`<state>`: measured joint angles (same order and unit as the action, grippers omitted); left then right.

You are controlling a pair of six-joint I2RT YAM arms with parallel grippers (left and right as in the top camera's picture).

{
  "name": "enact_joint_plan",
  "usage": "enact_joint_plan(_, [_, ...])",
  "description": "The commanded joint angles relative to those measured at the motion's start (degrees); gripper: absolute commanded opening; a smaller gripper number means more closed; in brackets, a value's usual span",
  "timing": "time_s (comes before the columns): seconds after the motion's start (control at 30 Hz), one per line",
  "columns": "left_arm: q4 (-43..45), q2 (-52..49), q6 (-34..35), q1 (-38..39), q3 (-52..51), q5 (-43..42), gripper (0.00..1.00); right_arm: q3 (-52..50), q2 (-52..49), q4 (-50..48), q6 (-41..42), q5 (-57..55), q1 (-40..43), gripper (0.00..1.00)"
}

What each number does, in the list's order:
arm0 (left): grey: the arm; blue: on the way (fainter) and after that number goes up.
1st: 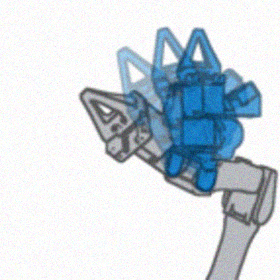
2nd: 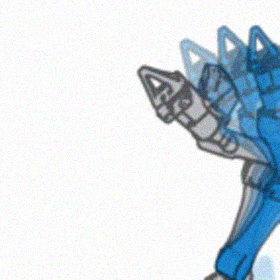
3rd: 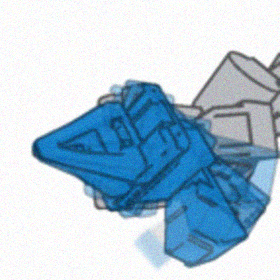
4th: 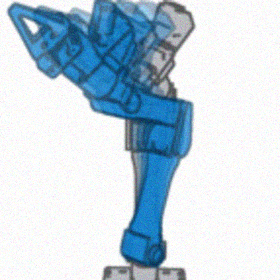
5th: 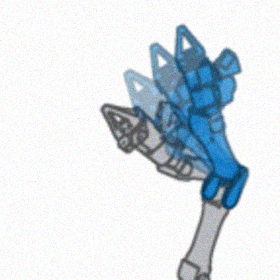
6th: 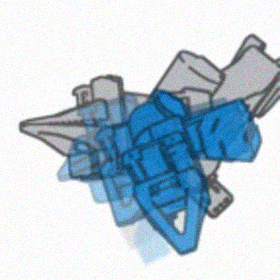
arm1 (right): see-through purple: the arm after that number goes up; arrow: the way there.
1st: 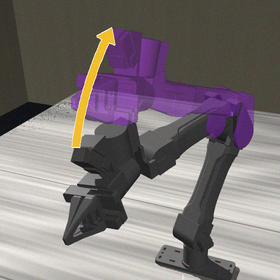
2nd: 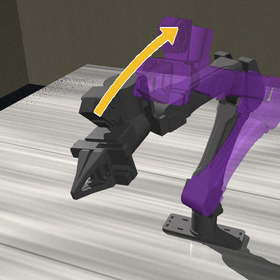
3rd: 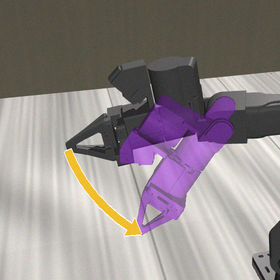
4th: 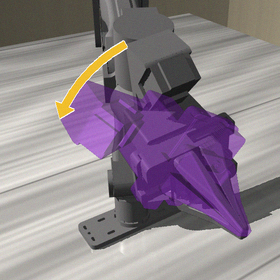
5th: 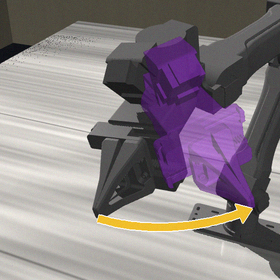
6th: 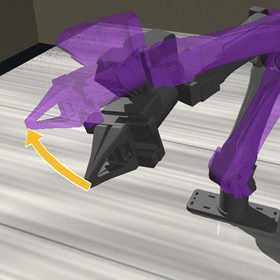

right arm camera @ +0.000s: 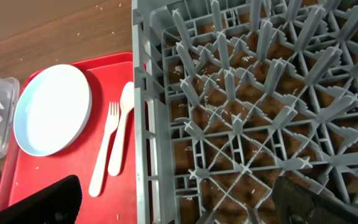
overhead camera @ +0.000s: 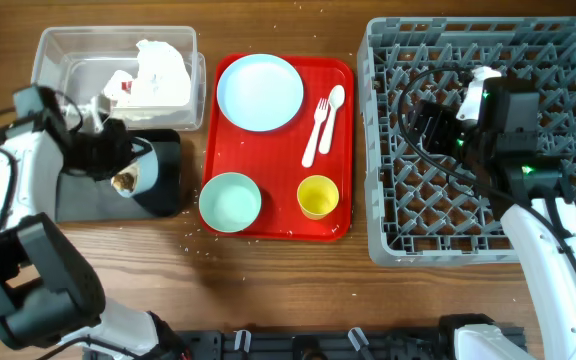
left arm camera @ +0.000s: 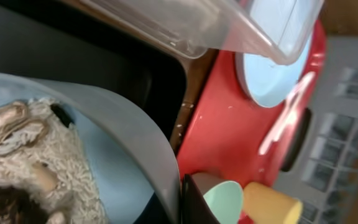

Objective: Sort waste into correct bins and load items into the dishwasher rack
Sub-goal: 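Tip the bowl over the black tray to dump the scraps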

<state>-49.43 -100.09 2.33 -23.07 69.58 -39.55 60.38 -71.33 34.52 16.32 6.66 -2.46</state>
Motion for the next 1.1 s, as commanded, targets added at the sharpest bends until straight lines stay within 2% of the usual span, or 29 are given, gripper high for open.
enact_joint_plan(0.0, [3.91, -0.11, -2.34, -4.92, -4.35, -20.33, 0.04, 1.01, -0.48, -0.09, 0.61, 0.98, -0.2, 1.0])
enact_joint_plan(0.1, [4.94, -0.11, -2.32, -7.08, -4.74, -27.71, 0.04, 1.01, -0.48, -0.09, 0.61, 0.98, -0.2, 1.0])
enact_joint_plan(0.2, [5.14, -0.11, -2.32, -10.49, -4.74, -41.55, 0.04, 1.01, -0.48, -0.09, 0.63, 0.98, -0.2, 1.0])
enact_joint_plan(0.37, [5.09, -0.11, -1.84, -15.21, -4.74, -50.82, 0.04, 1.01, -0.48, -0.09, 0.59, 0.98, -0.2, 1.0])
enact_joint_plan(0.6, [5.11, -0.11, 8.35, -20.63, -4.74, -50.77, 0.04, 1.01, -0.48, -0.09, 0.63, 1.73, -0.2, 1.0])
enact_joint_plan(0.83, [5.14, -0.11, 8.44, -21.46, -4.74, -50.62, 0.04, 1.01, -0.48, -0.11, 0.63, 2.47, -0.2, 1.0])
enact_joint_plan(0.87, [5.44, -0.11, 8.44, -21.46, -4.74, -48.02, 0.04, 1.01, -0.48, -0.11, 0.61, 2.47, -0.2, 1.0])
enact_joint_plan(0.9, [7.74, -0.11, 8.7, -21.46, -4.74, -39.67, 0.04, 1.01, -0.48, -0.13, 0.63, 2.47, -0.2, 1.0])
enact_joint_plan(0.93, [9.22, -0.11, 12.15, -21.35, -4.74, -27.67, 0.04, 1.01, -0.48, -0.13, 0.63, 2.47, -0.2, 1.0])
enact_joint_plan(0.97, [8.44, -0.11, 16.63, -20.92, -4.74, -21.09, 0.04, 1.01, -0.48, -0.17, 0.61, 2.47, -0.2, 1.0])
enact_joint_plan(1.03, [7.3, 0.2, 12.5, -18.51, -4.74, -30.73, 0.04, 1.01, -0.48, 0.0, 0.59, 2.47, -0.2, 0.99])
enact_joint_plan(1.07, [8.61, 0.37, 12.74, -17.07, -4.7, -31.58, 0.04, 1.01, -0.48, -0.02, 0.59, 2.47, -0.2, 1.0])
